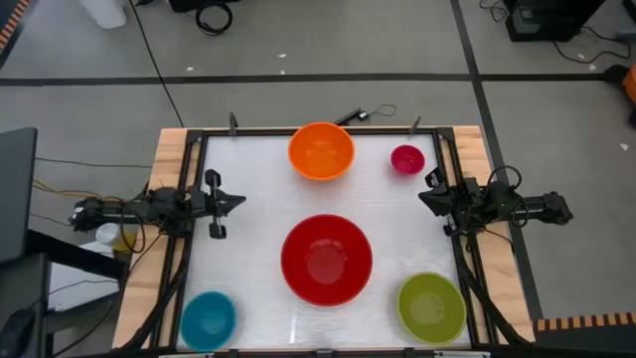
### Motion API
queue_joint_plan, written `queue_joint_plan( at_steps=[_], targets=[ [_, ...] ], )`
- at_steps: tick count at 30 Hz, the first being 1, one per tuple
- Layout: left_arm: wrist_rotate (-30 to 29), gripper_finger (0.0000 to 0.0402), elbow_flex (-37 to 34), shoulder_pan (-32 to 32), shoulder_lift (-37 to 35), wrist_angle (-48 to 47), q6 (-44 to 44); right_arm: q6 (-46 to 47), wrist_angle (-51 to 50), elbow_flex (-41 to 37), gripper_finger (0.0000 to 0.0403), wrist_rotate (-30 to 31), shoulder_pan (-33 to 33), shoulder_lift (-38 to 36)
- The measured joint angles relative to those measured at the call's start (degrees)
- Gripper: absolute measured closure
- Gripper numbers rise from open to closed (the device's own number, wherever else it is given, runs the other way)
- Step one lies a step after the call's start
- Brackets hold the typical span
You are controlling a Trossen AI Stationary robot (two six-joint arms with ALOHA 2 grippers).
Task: Nest bowls inside each other
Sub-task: Stack the orange bowl on top of the red bowl
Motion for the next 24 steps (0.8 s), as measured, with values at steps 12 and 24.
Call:
queue_joint_plan(
  at_steps=[12, 24],
  targets=[
    [0.0, 0.0390, 0.0, 0.0, 0.0, 0.0, -7.1, -4.4, 0.1, 0.0, 0.0384, 2.2, -0.2, 0.0],
    [-0.4, 0.0390, 0.0, 0.0, 0.0, 10.4, 1.5, -6.6, 16.2, 0.0, 0.0384, 21.1, -1.4, 0.5]
  ],
)
